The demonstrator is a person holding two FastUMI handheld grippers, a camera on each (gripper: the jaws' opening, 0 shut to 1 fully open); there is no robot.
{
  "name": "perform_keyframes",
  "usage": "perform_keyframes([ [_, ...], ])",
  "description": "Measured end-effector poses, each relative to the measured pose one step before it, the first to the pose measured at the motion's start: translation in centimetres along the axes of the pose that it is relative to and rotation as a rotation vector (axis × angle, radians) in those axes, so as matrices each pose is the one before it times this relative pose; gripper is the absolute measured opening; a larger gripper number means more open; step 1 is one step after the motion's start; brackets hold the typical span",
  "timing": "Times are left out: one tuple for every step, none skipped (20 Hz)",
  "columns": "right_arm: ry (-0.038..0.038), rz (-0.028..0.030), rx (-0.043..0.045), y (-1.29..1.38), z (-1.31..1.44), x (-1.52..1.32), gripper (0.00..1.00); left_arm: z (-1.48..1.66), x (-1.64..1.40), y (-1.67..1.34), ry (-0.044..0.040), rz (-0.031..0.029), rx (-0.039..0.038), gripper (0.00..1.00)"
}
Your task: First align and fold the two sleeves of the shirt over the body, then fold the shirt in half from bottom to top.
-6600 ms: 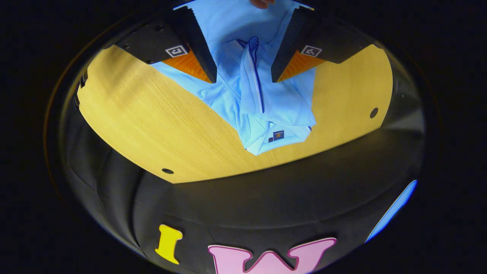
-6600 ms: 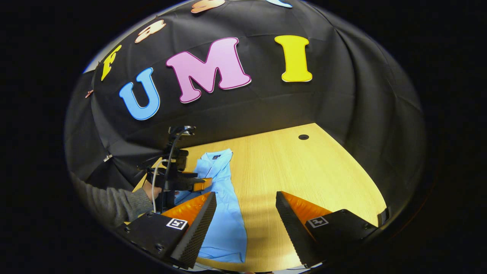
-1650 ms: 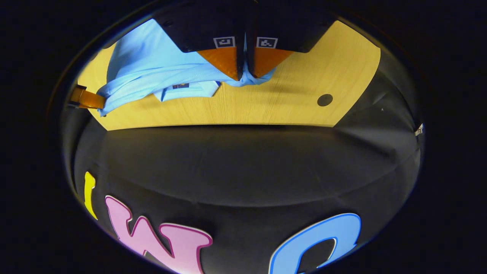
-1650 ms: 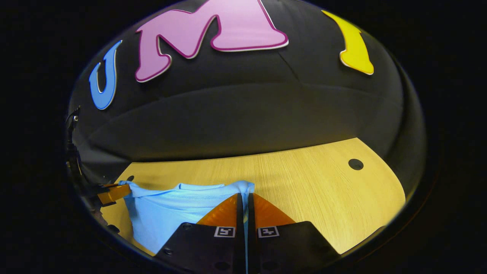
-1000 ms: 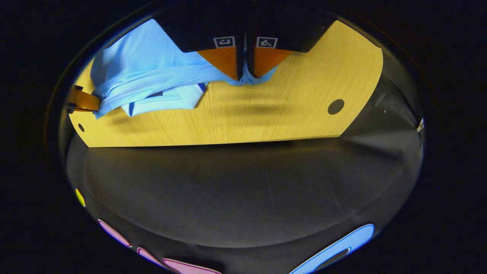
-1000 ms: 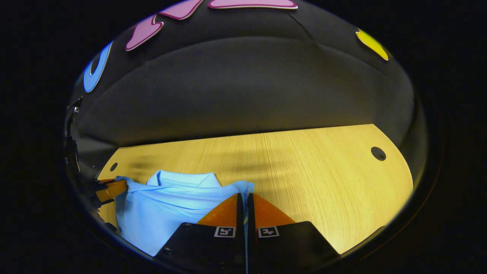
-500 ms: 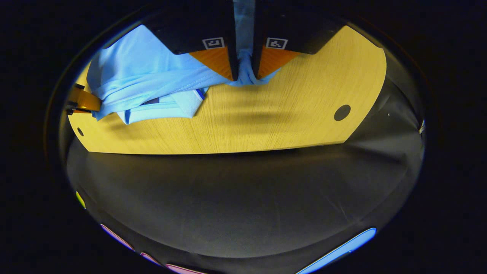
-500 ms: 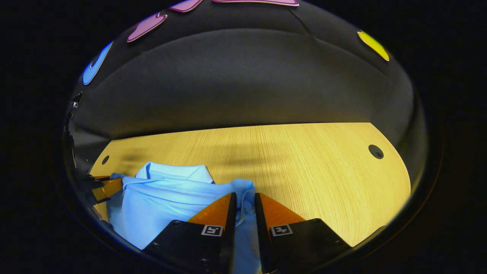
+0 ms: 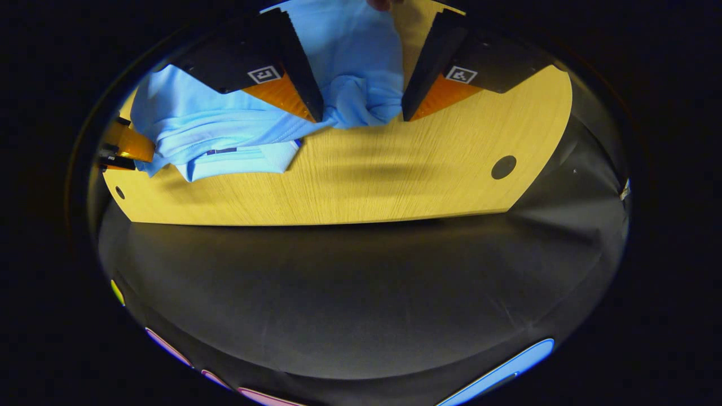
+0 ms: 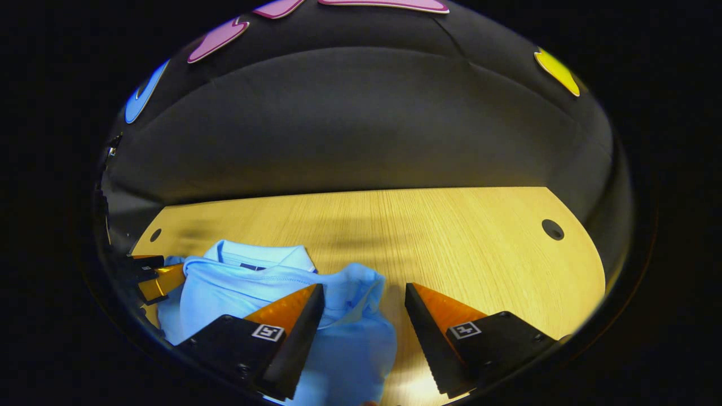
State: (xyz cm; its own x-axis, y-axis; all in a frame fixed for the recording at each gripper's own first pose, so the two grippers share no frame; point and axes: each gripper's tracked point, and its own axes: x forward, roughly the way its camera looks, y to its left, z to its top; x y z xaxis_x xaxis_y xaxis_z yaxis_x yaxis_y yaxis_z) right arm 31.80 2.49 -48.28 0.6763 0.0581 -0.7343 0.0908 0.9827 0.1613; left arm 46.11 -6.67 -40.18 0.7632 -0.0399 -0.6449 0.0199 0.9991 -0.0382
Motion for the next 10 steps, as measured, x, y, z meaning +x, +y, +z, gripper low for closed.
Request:
perform_keyframes([
  [-0.00797,0.00205,-0.00377,0.118,0.23,-0.313,0.93,0.159,-0.352,-0.013,-0.00491,0.00282,-0.00294,0.92],
  [-0.0111,-0.0002,-0.00179,0.049,0.452,-0.497,0.99,0.228,-0.427,0.209,-0.00899,0.00991,0.00136,0.94],
  [-0.01628,0.00313,0.00475,0.176,0.433,-0.508,0.99,0.289,-0.531,-0.001,-0.01303,-0.00169,-0.00109,0.95],
  [-0.01549,0.00165,0.00264,0.158,0.389,-0.671,0.99,0.266,-0.658,-0.438,-0.01683,-0.01623,-0.00533,0.98],
  [-0.01421,0.00303,-0.00024,0.0,0.299,-0.787,0.99,0.496,-0.922,-0.444,-0.02384,-0.02302,-0.00146,0.98],
  [-0.01549,0.00451,-0.00291,0.076,0.446,-0.85,0.99,0.471,-0.897,-0.286,-0.03041,-0.01583,0.00608,0.98],
  [-0.01867,0.00551,-0.00459,0.006,0.291,-1.051,0.99,0.556,-1.142,-0.113,-0.02677,-0.00709,0.01539,0.98],
  [-0.01686,0.00162,-0.0057,-0.052,0.356,-1.213,0.99,0.625,-1.194,0.059,-0.02964,-0.00332,0.01821,0.98],
  [-0.01703,0.00221,-0.00359,-0.059,0.371,-1.316,0.99,0.579,-1.264,-0.254,-0.0236,-0.002,0.01766,0.98],
  [-0.0135,0.00218,0.00064,-0.079,0.345,-1.44,0.99,0.759,-1.502,-0.24,-0.0266,-0.00519,0.00805,0.98],
])
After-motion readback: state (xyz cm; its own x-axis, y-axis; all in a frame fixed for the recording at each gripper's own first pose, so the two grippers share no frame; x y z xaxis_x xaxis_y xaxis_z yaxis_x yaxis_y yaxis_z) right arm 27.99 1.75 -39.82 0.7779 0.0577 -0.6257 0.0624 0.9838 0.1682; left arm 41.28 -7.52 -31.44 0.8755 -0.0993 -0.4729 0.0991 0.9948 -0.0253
